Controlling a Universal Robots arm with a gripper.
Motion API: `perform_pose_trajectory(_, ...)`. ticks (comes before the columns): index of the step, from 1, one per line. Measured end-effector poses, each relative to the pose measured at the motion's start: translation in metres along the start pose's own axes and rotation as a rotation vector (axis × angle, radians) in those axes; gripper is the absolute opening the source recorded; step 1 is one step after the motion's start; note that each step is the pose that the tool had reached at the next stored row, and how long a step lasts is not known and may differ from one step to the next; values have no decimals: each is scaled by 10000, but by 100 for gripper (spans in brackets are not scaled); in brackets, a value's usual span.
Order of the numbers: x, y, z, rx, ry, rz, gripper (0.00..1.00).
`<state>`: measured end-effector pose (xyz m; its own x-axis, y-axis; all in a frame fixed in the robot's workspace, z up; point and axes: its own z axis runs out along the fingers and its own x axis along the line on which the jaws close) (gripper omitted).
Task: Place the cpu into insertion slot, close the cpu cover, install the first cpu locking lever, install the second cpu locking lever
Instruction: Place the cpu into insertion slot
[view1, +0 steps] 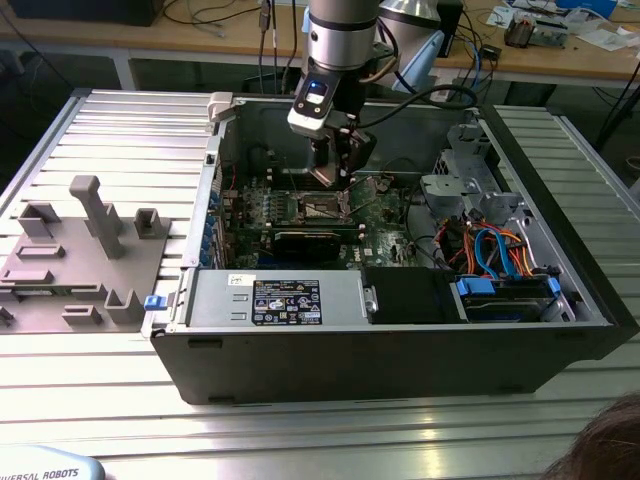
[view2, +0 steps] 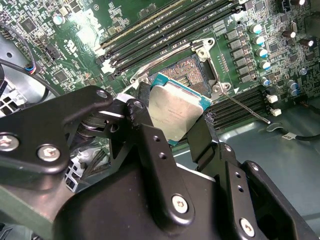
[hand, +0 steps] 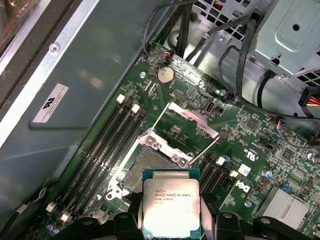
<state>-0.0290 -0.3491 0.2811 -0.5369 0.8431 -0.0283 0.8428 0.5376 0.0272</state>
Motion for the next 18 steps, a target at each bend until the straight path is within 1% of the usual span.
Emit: perform_pose_trajectory(18,0,0,8,4,-3,105,54)
